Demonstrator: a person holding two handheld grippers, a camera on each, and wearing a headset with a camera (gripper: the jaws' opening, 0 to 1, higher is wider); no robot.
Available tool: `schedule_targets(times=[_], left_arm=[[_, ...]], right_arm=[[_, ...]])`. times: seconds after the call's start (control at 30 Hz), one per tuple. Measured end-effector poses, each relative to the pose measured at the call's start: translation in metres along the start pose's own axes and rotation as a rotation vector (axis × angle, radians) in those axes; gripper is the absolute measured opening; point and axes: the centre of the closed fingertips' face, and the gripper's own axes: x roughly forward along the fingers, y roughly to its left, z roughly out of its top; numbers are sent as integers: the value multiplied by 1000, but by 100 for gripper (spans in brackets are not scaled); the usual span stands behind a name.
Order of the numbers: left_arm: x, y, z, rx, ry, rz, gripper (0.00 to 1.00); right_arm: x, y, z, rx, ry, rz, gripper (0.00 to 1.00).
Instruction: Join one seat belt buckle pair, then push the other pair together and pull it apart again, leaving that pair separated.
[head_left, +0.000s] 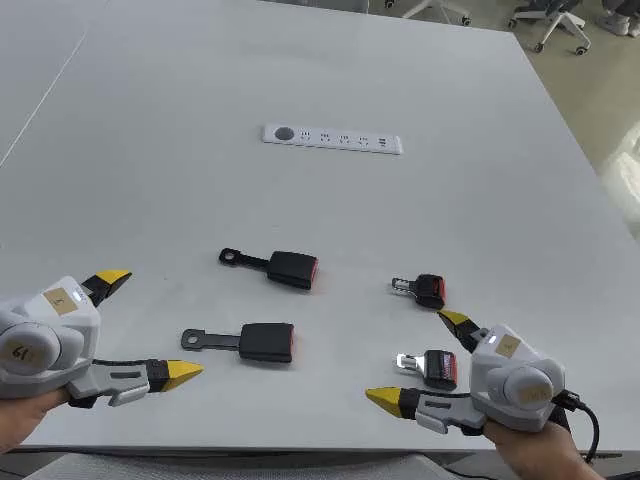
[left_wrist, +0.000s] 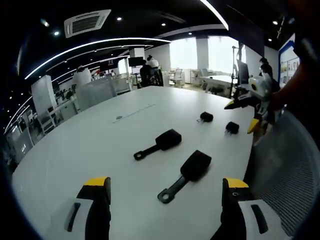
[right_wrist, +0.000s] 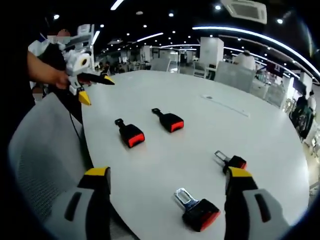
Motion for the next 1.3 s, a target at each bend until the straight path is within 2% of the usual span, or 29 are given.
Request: schedule_targets(times=[0.47, 0.87, 1.3], left_arm=[[4, 1, -2, -2, 5, -6, 95], [9, 4, 2, 5, 5, -12, 95], [4, 3, 3, 8, 1, -4, 95]], right_arm=[[3, -2, -1, 3, 5, 2, 96], [5, -7, 2, 4, 4, -2, 96], [3, -5, 4, -4, -5, 4, 96]])
